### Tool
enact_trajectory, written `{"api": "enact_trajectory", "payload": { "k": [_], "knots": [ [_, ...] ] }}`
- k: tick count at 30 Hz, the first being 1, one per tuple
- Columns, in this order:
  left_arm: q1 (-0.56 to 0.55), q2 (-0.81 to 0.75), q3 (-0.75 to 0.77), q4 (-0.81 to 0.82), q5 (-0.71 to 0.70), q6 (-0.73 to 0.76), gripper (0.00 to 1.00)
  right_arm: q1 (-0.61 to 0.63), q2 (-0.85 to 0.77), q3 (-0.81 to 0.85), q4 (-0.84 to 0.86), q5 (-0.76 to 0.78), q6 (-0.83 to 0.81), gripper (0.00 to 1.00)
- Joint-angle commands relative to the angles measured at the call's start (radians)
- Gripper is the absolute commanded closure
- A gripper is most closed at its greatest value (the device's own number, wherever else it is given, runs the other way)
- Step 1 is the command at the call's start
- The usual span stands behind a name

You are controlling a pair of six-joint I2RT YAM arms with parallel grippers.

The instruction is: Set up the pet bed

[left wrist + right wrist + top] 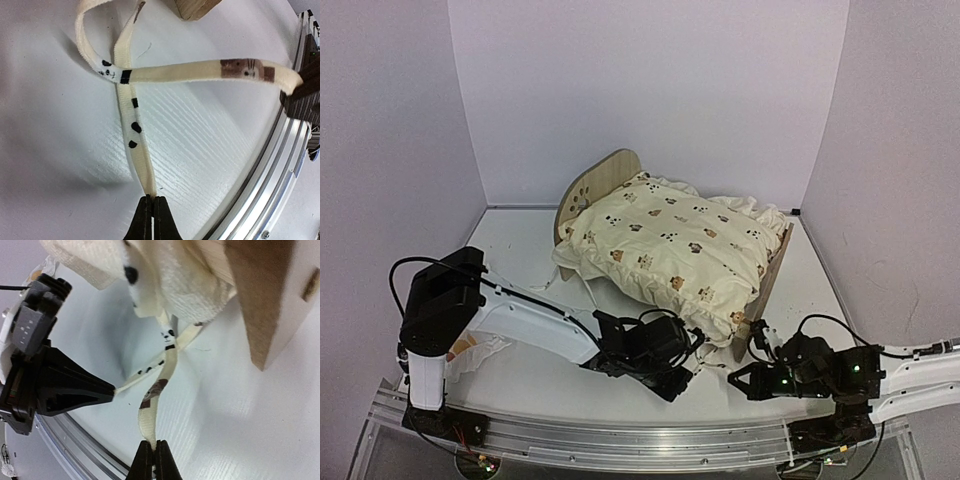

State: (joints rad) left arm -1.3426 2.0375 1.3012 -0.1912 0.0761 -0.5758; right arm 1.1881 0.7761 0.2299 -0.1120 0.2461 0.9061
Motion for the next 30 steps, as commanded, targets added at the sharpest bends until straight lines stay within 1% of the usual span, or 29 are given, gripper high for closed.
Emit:
{"api": "enact_trajectory", "payload": {
  "k": [1,6,7,11,12,14,16,18,22,25,30],
  "knots": [
    [0.002,-0.091,-0.020,0.007,-0.001,0.000,1.00,0.001,-0.038,0.028,-0.209,0.022,0.003,1.00],
    [0.001,-0.093,0.012,0.001,0.009,0.016,1.00,0.001,0.079,0.040,-0.212,-0.030,0.011,1.00],
    [0.000,-0.090,0.023,-0.001,0.018,0.018,1.00,0.001,0.096,0.045,-0.217,-0.031,0.010,0.96],
    [0.000,-0.078,0.056,-0.008,0.037,0.027,1.00,0.001,0.112,0.097,-0.277,-0.023,-0.044,0.67],
    [0.001,-0.075,0.065,-0.011,0.036,0.029,1.00,0.001,0.098,0.115,-0.305,-0.018,-0.081,0.62],
    [0.002,-0.069,0.086,-0.021,0.035,0.036,1.00,0.001,0.058,0.156,-0.357,0.012,-0.131,0.56],
    [0.001,-0.062,0.102,-0.024,0.035,0.042,1.00,0.001,0.016,0.183,-0.399,0.045,-0.184,0.52],
    [0.001,-0.056,0.116,-0.024,0.030,0.050,1.00,0.002,-0.015,0.194,-0.409,0.072,-0.235,0.51],
    [0.007,-0.043,0.145,-0.021,0.027,0.060,1.00,0.002,-0.002,0.193,-0.381,0.086,-0.330,0.50],
    [0.015,-0.028,0.173,-0.028,0.034,0.068,1.00,0.003,0.024,0.176,-0.323,0.080,-0.392,0.49],
    [0.028,-0.007,0.206,-0.037,0.054,0.080,1.00,0.007,0.029,0.134,-0.170,0.061,-0.532,0.46]
  ]
}}
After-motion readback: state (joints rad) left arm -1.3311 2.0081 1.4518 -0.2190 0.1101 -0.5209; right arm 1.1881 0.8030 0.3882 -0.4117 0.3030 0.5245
